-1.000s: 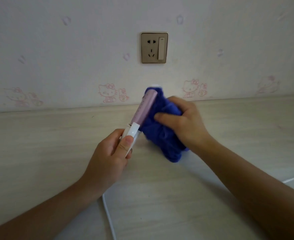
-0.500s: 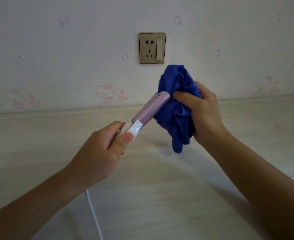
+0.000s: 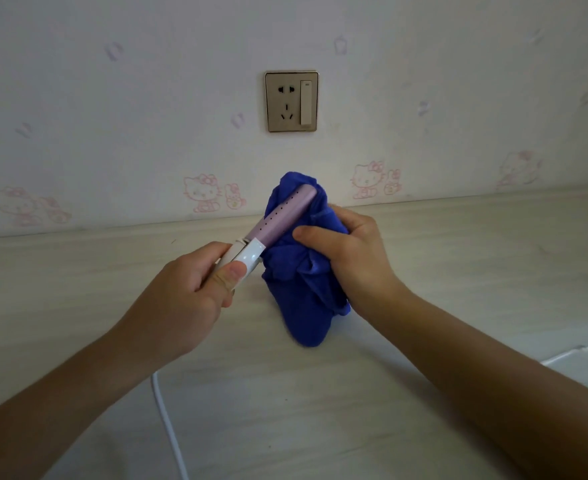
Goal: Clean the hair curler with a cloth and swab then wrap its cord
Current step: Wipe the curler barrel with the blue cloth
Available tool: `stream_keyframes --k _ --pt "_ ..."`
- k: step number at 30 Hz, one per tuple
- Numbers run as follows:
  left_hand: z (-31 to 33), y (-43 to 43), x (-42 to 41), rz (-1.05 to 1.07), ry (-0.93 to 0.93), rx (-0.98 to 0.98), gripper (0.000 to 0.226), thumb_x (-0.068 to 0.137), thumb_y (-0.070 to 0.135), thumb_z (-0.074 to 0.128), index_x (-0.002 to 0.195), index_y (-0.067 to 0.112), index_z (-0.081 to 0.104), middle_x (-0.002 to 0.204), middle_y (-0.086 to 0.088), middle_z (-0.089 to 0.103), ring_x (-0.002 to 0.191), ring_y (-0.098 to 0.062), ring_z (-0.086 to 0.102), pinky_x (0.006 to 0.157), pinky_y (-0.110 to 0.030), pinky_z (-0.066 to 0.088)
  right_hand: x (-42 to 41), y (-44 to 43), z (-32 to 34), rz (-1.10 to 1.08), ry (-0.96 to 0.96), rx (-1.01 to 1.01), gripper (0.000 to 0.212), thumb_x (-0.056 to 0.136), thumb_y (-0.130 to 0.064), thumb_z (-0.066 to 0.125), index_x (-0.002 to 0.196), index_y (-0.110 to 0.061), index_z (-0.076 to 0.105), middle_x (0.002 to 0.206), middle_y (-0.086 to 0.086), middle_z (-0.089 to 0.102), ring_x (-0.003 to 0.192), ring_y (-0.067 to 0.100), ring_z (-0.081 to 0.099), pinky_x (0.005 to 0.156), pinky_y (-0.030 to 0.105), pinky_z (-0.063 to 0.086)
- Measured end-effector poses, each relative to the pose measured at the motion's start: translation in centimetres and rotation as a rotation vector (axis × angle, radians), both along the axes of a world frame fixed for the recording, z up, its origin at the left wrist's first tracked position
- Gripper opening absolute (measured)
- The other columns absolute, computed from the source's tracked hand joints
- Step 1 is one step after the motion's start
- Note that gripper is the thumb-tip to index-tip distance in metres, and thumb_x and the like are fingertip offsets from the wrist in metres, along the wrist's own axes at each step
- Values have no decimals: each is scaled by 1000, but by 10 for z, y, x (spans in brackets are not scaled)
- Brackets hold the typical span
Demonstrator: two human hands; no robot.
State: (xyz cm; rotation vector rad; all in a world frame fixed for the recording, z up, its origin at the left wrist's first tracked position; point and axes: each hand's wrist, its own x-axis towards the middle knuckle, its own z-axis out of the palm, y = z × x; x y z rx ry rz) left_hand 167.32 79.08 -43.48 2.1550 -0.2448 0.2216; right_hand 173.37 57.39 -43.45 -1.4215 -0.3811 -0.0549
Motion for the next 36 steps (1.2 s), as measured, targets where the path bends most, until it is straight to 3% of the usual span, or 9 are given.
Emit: stream_keyframes --k 2,4,7,11,17,23,28,31,36 --pt "0 -2 1 -18 -6 -3 29 93 52 46 101 32 65 66 1 58 45 -9 43 48 -31 38 2 -9 6 -79 13 55 20 87 -10 73 78 -27 77 79 1 74 74 18 73 69 31 60" --pt "-5 -6 -1 -47 1 9 28 93 51 47 101 32 66 65 2 57 45 -8 42 50 -30 37 7 -25 11 -163 71 143 21 87 -11 75 78 -30 78 87 4 78 80 23 76 75 43 65" --pt "-6 -9 0 -45 0 2 25 93 50 47 100 34 65 64 3 56 45 -8 42 52 -32 37 8 -28 12 -90 139 163 14 84 -9 76 80 -23 79 89 15 75 80 31 73 79 59 63" --pt "-1 -8 4 -9 -50 14 26 94 48 43 100 32 63 64 2 55 45 -6 42 49 -34 37 0 -8 2 105 160 147 10 83 -10 77 85 -20 78 87 11 74 77 24 74 70 38 63" --pt "-4 -7 0 2 17 -3 30 93 46 42 99 25 63 64 -1 54 46 -9 40 49 -34 36 0 -5 -4 111 142 63 8 90 -3 74 91 -11 75 90 13 71 79 27 71 73 39 62" --pt "-7 -6 -8 -26 46 -115 35 98 47 46 93 16 63 62 -3 53 42 -13 38 40 -27 35 -1 1 -4 45 30 12 19 88 -6 74 78 -22 75 75 2 70 68 17 69 63 29 58" --pt "-7 -6 -11 -72 33 -110 42 95 49 48 97 10 63 64 -8 52 43 -14 38 40 -25 34 7 -26 10 -88 138 221 11 86 -7 75 82 -16 77 86 14 75 77 29 74 71 48 64" --pt "-3 -11 -8 -65 -3 -110 40 95 47 46 95 10 62 63 -2 53 43 -12 39 40 -24 35 9 -30 16 53 203 226 6 85 -5 75 85 -11 76 89 20 75 78 35 74 73 52 64" --pt "5 -2 -12 -17 -54 -154 31 96 45 44 95 20 62 63 -9 53 42 -11 39 39 -22 35 -6 -2 0 309 187 12 9 88 -9 76 79 -12 75 83 9 76 76 21 75 68 30 61"
